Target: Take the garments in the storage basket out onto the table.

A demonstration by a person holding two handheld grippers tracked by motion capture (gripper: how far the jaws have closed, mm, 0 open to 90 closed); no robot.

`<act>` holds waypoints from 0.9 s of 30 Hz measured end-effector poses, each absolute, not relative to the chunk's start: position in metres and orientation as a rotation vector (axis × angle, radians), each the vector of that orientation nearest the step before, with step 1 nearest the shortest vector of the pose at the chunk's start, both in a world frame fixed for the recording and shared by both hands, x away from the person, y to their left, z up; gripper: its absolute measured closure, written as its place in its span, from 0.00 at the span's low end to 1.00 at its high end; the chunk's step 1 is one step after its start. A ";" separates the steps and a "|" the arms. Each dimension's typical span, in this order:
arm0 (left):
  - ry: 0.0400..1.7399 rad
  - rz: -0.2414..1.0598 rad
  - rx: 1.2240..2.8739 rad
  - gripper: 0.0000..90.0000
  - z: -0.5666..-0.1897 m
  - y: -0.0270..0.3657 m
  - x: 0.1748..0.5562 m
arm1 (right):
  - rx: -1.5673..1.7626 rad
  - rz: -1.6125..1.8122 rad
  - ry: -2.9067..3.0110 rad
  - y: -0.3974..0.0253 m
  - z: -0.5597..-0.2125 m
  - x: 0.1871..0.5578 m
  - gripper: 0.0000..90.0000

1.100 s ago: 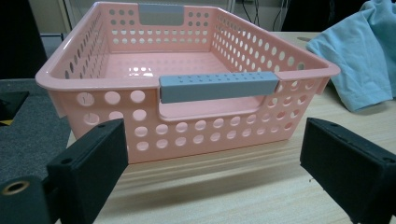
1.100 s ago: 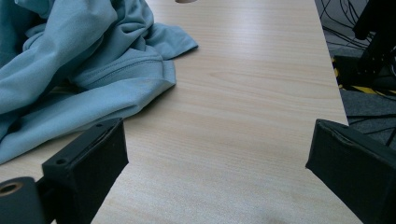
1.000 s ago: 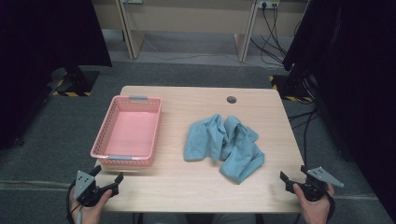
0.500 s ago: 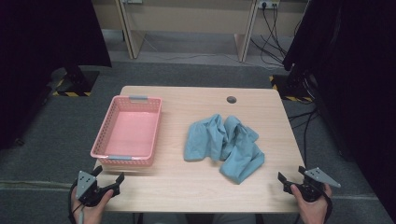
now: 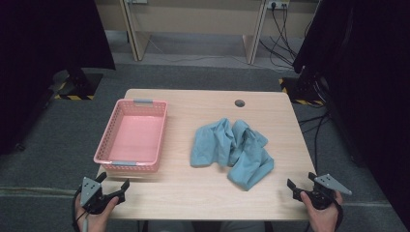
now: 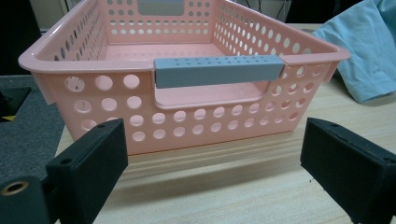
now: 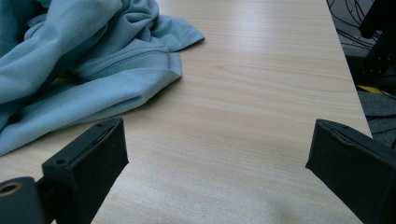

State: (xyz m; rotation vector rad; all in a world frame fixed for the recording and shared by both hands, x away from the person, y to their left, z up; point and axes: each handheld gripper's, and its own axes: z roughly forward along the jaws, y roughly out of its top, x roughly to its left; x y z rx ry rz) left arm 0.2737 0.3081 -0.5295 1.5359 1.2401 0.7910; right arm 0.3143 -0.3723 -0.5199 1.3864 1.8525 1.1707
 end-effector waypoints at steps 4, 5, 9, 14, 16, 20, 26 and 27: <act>1.243 0.804 1.528 0.07 -0.530 0.308 0.273 | 1.377 1.166 1.856 -0.371 -0.520 0.314 0.05; 1.244 0.806 1.523 0.07 -0.530 0.308 0.272 | 1.374 1.164 1.857 -0.371 -0.520 0.314 0.05; 1.270 0.775 1.535 0.07 -0.538 0.308 0.271 | 1.374 1.165 1.861 -0.371 -0.520 0.314 0.05; 1.234 0.875 1.525 0.10 -0.525 0.303 0.264 | 1.375 1.167 1.856 -0.371 -0.520 0.314 0.05; 1.231 0.871 1.483 0.09 -0.521 0.305 0.263 | 1.377 1.165 1.856 -0.371 -0.520 0.314 0.05; 1.253 0.852 1.484 0.08 -0.527 0.308 0.263 | 1.371 1.163 1.864 -0.371 -0.520 0.314 0.05; 1.235 0.848 1.474 0.07 -0.521 0.308 0.264 | 1.370 1.164 1.858 -0.371 -0.520 0.314 0.04; 1.230 0.851 1.468 0.07 -0.519 0.308 0.264 | 1.363 1.160 1.852 -0.371 -0.520 0.314 0.04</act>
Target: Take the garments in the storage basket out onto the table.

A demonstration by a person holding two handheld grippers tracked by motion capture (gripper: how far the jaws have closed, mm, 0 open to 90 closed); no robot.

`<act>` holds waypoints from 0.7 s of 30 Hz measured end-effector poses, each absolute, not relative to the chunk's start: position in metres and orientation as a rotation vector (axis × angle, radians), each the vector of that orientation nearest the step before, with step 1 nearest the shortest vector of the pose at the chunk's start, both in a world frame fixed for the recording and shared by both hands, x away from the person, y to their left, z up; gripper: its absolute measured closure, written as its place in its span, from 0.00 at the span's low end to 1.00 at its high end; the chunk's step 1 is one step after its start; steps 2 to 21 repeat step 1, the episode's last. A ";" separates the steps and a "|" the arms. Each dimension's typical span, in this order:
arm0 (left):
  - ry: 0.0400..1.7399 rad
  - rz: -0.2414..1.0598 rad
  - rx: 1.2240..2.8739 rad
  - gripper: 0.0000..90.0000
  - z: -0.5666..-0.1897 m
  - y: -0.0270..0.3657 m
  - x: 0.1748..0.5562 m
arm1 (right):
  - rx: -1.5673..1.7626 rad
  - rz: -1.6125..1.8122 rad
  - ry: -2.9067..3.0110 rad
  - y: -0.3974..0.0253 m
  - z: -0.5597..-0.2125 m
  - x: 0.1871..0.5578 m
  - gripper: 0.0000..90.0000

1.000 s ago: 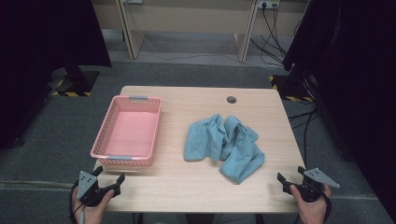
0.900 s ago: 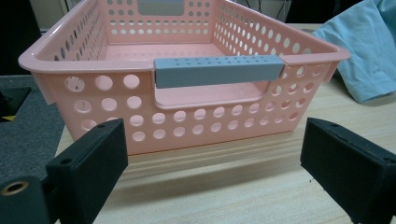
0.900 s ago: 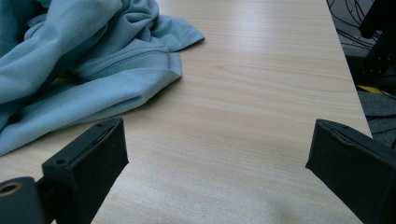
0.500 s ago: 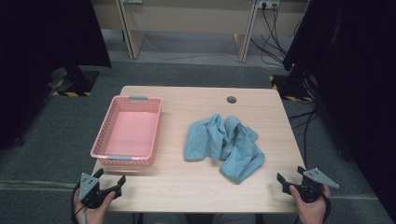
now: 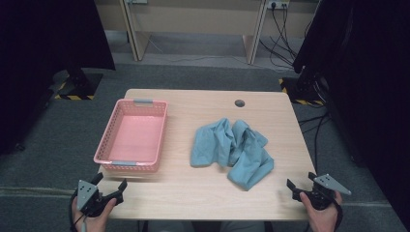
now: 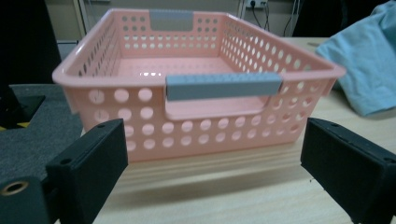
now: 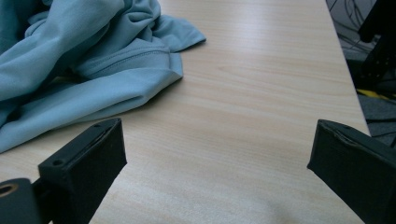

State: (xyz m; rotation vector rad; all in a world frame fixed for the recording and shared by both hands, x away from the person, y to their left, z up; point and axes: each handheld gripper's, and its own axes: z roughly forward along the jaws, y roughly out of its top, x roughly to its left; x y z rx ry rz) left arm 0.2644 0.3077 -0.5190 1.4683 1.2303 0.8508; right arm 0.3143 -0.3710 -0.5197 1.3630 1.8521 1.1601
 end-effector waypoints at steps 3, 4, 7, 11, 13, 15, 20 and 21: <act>1.219 0.851 1.466 0.07 -0.516 0.306 0.265 | 1.358 1.158 1.850 -0.371 -0.519 0.315 0.04; 1.219 0.851 1.466 0.07 -0.516 0.306 0.265 | 1.358 1.158 1.850 -0.371 -0.519 0.315 0.04; 1.219 0.851 1.466 0.07 -0.516 0.306 0.265 | 1.358 1.158 1.850 -0.371 -0.519 0.315 0.04; 1.219 0.851 1.466 0.07 -0.516 0.306 0.265 | 1.358 1.158 1.850 -0.371 -0.519 0.315 0.04; 1.219 0.851 1.466 0.07 -0.516 0.306 0.265 | 1.358 1.158 1.850 -0.371 -0.519 0.315 0.04; 1.219 0.851 1.466 0.07 -0.516 0.306 0.265 | 1.358 1.158 1.850 -0.371 -0.519 0.315 0.04; 1.219 0.851 1.466 0.07 -0.516 0.306 0.265 | 1.358 1.158 1.850 -0.371 -0.519 0.315 0.04; 1.219 0.851 1.466 0.07 -0.516 0.306 0.265 | 1.358 1.158 1.850 -0.371 -0.519 0.315 0.04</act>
